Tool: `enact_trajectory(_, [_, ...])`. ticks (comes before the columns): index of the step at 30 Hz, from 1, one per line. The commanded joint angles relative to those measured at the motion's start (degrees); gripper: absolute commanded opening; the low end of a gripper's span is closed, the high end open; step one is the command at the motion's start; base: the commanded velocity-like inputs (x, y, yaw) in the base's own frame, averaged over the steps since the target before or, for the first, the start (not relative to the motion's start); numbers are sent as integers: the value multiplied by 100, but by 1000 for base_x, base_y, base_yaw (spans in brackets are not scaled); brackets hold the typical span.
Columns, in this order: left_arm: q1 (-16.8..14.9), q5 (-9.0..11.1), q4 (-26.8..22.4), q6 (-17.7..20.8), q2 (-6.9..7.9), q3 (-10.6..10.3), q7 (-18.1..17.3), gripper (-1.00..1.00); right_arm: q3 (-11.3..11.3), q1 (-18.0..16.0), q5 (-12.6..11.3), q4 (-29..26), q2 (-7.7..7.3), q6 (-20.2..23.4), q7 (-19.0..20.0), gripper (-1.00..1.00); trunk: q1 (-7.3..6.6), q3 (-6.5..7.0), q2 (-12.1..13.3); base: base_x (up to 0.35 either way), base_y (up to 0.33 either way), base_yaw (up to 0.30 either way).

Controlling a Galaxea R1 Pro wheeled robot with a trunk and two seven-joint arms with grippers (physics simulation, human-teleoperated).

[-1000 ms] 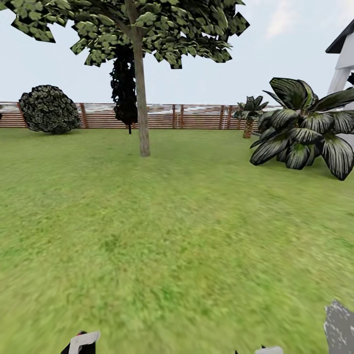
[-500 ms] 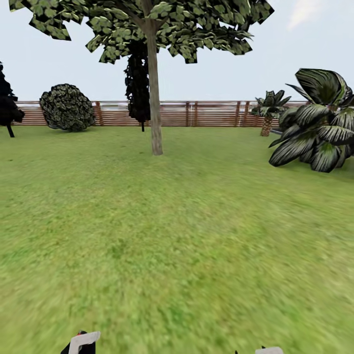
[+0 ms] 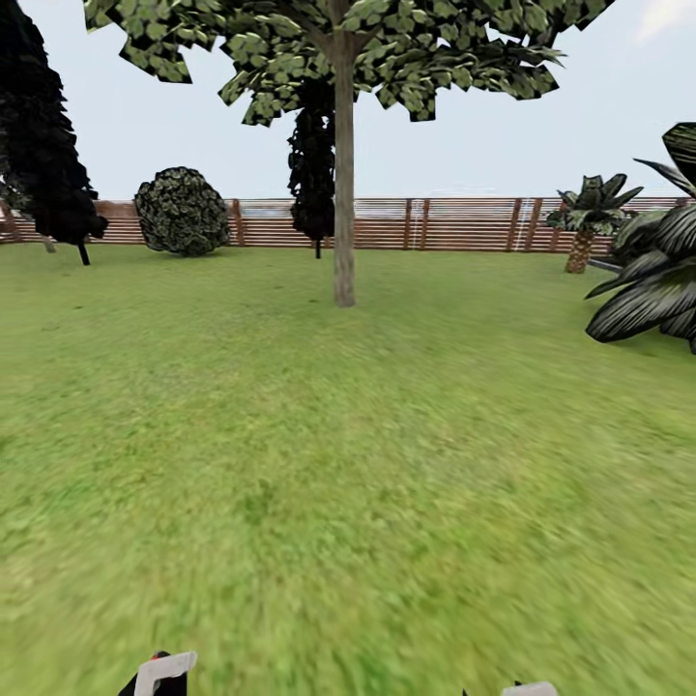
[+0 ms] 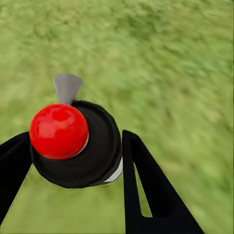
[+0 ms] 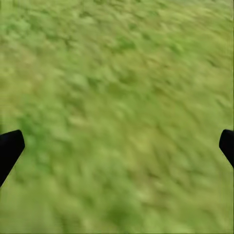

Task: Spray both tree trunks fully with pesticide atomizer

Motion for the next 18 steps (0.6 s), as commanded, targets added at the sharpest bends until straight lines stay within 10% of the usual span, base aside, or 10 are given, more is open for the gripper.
enact_trajectory(1, [0,0,-2,0,0,0,1,-100,0,0,0,0,0,0,0,100,0,0,0,339,0,144])
enact_trajectory(18, [0,0,-7,-11,0,0,-7,-100,2,0,0,-8,0,0,0,100,0,0,0,339,0,14])
